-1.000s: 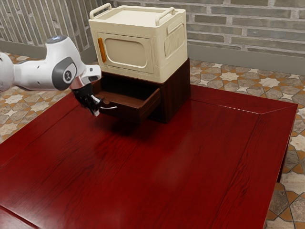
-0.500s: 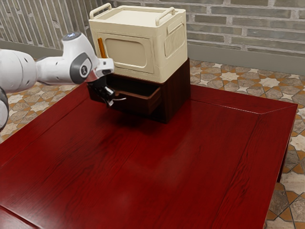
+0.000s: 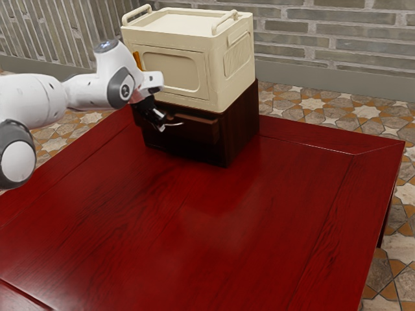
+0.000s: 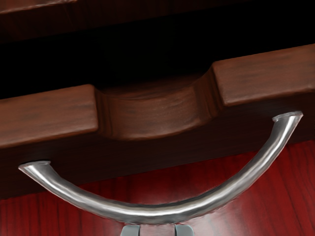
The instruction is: Push the drawer handle with one arm to close the drawer
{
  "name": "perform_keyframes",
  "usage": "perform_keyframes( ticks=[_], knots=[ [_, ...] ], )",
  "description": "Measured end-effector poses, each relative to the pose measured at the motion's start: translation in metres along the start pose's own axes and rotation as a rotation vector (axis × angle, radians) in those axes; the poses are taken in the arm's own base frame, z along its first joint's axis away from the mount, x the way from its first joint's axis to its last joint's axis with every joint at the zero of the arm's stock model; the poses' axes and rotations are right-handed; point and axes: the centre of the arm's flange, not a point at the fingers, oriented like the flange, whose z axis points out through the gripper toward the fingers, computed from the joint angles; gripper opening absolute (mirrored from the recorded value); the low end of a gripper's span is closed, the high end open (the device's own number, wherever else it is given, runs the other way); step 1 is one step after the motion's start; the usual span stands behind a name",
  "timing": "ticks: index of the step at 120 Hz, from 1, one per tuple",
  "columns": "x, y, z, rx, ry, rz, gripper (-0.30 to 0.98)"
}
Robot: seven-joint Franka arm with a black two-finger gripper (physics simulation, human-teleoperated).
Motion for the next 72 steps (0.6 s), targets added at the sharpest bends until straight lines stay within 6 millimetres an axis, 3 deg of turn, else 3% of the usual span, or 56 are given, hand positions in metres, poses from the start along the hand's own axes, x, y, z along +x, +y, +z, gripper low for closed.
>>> perform_keyframes(
  ticks=[38, 62, 68, 72],
  knots=[
    [0.02, -0.002, 0.007, -0.005, 0.061, 0.018, -0.01],
    [0.02, -0.008, 0.011, -0.002, 0.07, 0.021, -0.04],
    [0.001, 0.011, 0.005, -0.02, 0.033, 0.026, -0.03],
    [-0.023, 0.027, -0.003, -0.038, 0.0, 0.019, -0.01]
  ],
)
